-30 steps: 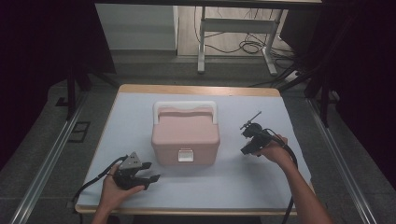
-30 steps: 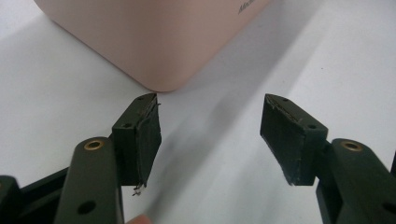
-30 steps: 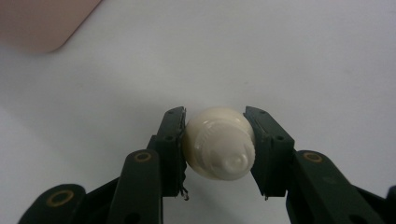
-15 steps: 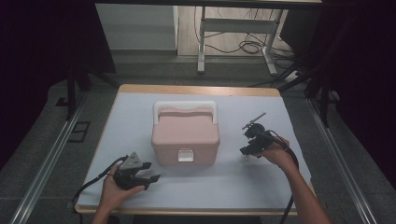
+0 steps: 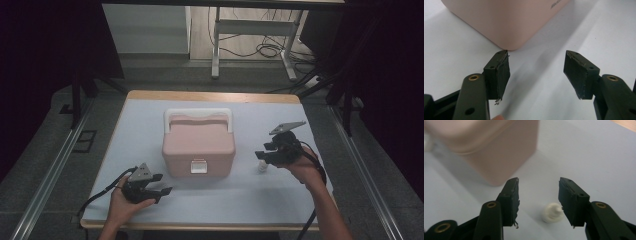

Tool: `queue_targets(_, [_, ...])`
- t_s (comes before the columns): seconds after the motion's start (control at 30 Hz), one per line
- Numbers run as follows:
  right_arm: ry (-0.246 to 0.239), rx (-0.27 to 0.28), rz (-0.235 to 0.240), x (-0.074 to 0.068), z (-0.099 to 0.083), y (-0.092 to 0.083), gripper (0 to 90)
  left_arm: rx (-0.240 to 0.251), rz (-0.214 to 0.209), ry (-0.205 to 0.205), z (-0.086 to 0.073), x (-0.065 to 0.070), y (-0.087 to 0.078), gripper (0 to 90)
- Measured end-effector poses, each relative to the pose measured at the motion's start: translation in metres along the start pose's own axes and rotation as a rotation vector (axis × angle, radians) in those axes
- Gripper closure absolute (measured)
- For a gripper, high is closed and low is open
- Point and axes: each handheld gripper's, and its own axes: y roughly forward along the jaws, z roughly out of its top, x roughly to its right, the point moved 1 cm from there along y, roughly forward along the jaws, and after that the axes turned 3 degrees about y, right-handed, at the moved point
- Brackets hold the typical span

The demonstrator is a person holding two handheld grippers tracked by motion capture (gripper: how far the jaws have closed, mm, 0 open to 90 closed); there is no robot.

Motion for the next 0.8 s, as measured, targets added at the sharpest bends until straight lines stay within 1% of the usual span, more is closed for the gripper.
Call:
queue_targets(0.03, [-0.006, 0.006, 0.013, -0.004, -0.002, 0.001, 54.0, 0.001, 0.000, 0.000, 0.000, 0.000, 0.000, 37.6])
queue_targets(0.1, [-0.027, 0.036, 0.028, -0.010, -0.007, 0.004, 57.9, 0.001, 0.002, 0.004, 0.000, -0.001, -0.001, 37.6])
queue_targets(0.13, [-0.036, 0.050, 0.041, -0.013, -0.010, 0.005, 59.4, 0.006, 0.002, -0.004, 0.000, 0.000, -0.001, 37.6])
queue_targets(0.17, [-0.036, 0.062, 0.053, -0.016, -0.013, 0.007, 61.0, 0.004, 0.003, -0.002, 0.000, 0.000, -0.001, 37.6])
queue_targets(0.23, [-0.042, 0.086, 0.063, -0.021, -0.019, 0.010, 64.1, 0.001, 0.010, -0.011, 0.000, 0.000, 0.000, 37.7])
queue_targets(0.3, [-0.058, 0.108, 0.074, -0.025, -0.027, 0.012, 66.9, 0.002, 0.016, -0.023, 0.000, 0.000, 0.001, 37.6])
queue_targets(0.33, [-0.058, 0.127, 0.077, -0.029, -0.034, 0.013, 68.7, 0.004, 0.016, -0.026, 0.000, 0.000, 0.001, 37.6])
queue_targets(0.47, [-0.055, 0.167, 0.096, -0.037, -0.051, 0.018, 73.8, 0.011, 0.013, -0.034, 0.001, 0.000, 0.001, 37.5])
queue_targets(0.53, [-0.066, 0.184, 0.094, -0.040, -0.060, 0.023, 76.5, 0.014, 0.007, -0.040, 0.001, 0.001, 0.002, 37.8])
queue_targets(0.6, [-0.062, 0.189, 0.104, -0.042, -0.069, 0.029, 78.1, 0.016, 0.003, -0.044, 0.001, 0.001, 0.003, 37.9])
queue_targets(0.67, [-0.060, 0.185, 0.121, -0.044, -0.078, 0.036, 79.2, 0.018, 0.002, -0.048, 0.001, 0.001, 0.004, 38.0])
queue_targets(0.77, [-0.053, 0.180, 0.133, -0.044, -0.088, 0.044, 81.4, 0.024, 0.002, -0.050, 0.001, 0.001, 0.004, 37.9])
queue_targets(0.8, [-0.054, 0.170, 0.132, -0.044, -0.091, 0.047, 81.4, 0.024, 0.001, -0.051, 0.001, 0.002, 0.004, 37.9])
